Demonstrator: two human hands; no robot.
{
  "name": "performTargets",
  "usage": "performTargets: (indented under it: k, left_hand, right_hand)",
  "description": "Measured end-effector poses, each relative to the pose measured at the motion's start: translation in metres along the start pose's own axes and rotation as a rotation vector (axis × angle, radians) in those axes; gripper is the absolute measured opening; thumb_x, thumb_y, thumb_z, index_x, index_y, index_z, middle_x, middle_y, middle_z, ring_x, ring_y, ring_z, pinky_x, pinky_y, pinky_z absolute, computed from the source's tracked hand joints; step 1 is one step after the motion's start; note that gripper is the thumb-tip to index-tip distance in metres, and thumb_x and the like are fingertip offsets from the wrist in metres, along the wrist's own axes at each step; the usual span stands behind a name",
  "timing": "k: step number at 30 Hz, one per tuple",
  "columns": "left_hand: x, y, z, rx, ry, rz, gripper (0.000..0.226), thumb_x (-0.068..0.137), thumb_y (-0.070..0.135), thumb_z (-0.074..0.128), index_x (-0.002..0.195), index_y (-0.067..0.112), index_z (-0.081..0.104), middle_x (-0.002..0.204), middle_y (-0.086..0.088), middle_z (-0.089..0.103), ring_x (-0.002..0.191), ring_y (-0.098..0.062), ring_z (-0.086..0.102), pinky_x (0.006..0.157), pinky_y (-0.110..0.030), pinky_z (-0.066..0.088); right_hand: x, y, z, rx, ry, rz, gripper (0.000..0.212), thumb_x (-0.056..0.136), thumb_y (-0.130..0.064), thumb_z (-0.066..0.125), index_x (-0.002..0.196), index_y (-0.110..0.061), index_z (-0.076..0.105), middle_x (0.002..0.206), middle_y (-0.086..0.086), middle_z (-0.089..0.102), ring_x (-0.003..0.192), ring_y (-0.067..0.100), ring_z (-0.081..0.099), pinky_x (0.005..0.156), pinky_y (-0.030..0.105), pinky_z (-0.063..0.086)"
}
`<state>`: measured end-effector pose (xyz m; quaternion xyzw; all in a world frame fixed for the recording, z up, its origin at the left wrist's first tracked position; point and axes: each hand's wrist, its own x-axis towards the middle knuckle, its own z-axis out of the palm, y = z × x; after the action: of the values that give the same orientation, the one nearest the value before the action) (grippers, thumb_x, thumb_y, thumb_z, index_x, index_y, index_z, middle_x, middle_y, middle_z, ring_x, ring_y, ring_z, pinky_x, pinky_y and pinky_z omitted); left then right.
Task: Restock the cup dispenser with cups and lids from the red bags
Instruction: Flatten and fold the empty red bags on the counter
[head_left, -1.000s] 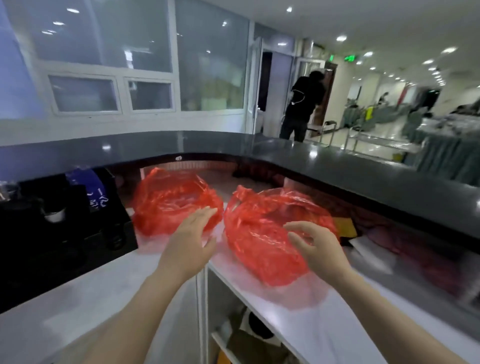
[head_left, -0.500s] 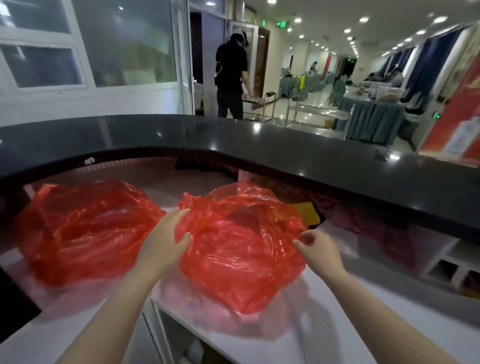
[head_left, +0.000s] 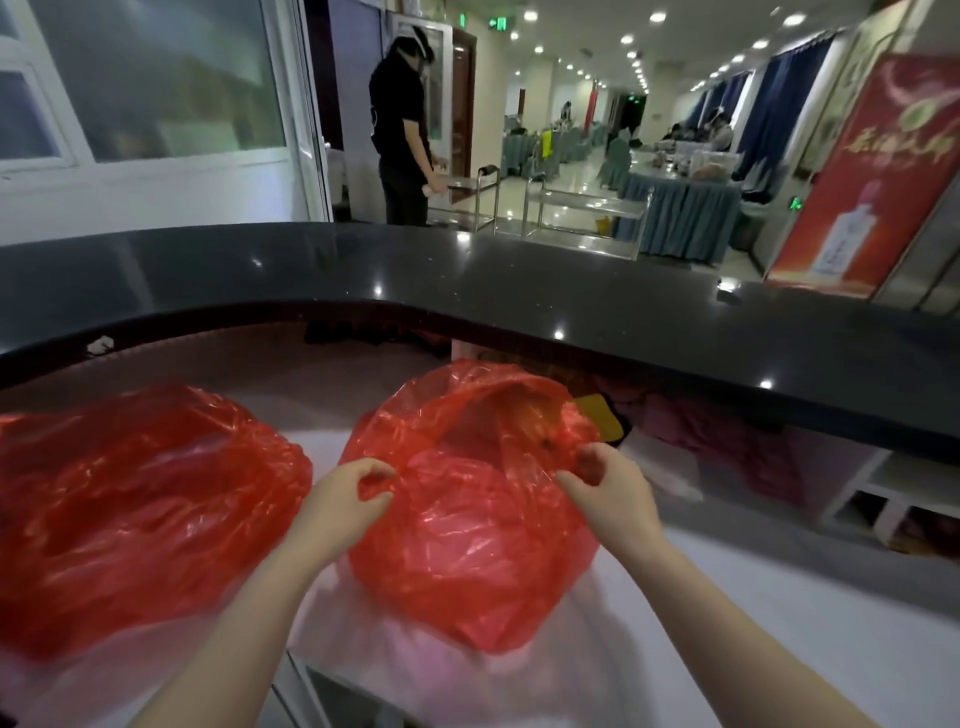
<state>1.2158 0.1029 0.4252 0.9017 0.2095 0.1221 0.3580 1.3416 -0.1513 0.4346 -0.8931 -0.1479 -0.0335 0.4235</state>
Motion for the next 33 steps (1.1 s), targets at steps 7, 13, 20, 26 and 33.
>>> performTargets:
  k: [7,13,20,26,33]
  left_hand:
    - [-0.023,0.050,0.011,-0.192,0.010,0.211,0.022,0.083,0.025,0.070,0.098,0.039,0.061,0.099,0.029,0.059,0.094,0.024,0.050,0.077,0.004,0.033]
    - [-0.031,0.067,0.023,-0.313,0.124,0.103,0.016,0.082,0.031,0.072,0.086,0.031,0.056,0.074,0.027,0.057,0.070,0.013,0.053,0.062,-0.004,0.038]
    - [-0.041,0.036,0.010,-0.369,0.234,-0.045,0.016,0.081,0.011,0.069,0.080,-0.001,0.059,0.068,-0.014,0.058,0.063,-0.021,0.053,0.064,-0.041,0.047]
    - [-0.048,0.015,-0.005,-0.465,0.277,-0.094,0.006,0.084,0.011,0.069,0.084,0.005,0.066,0.078,-0.019,0.067,0.066,-0.021,0.061,0.069,-0.047,0.053]
    - [-0.049,-0.001,-0.017,-0.485,0.259,-0.142,0.009,0.084,0.014,0.071,0.087,0.006,0.068,0.077,-0.016,0.066,0.068,-0.023,0.060,0.066,-0.042,0.052]
  right_hand:
    - [-0.026,-0.042,0.015,0.002,-0.106,-0.313,0.018,0.090,-0.024,0.061,0.105,-0.022,0.071,0.094,-0.014,0.065,0.090,0.005,0.058,0.076,0.013,0.040]
    - [-0.047,-0.052,0.025,-0.083,-0.262,-0.448,0.024,0.088,-0.037,0.064,0.108,-0.027,0.072,0.098,-0.006,0.057,0.097,0.011,0.051,0.081,0.023,0.036]
    - [-0.045,-0.010,0.017,0.146,-0.112,-0.188,0.015,0.088,-0.019,0.061,0.091,-0.031,0.070,0.084,-0.019,0.067,0.079,-0.004,0.061,0.068,0.008,0.042]
    - [-0.026,0.048,0.035,0.040,-0.163,0.033,0.015,0.088,-0.017,0.061,0.086,-0.032,0.062,0.083,-0.016,0.065,0.081,0.008,0.064,0.061,0.012,0.039]
    - [-0.016,0.076,0.077,0.061,-0.302,0.314,0.043,0.085,-0.030,0.069,0.123,-0.016,0.057,0.109,0.004,0.067,0.098,0.021,0.064,0.082,0.030,0.047]
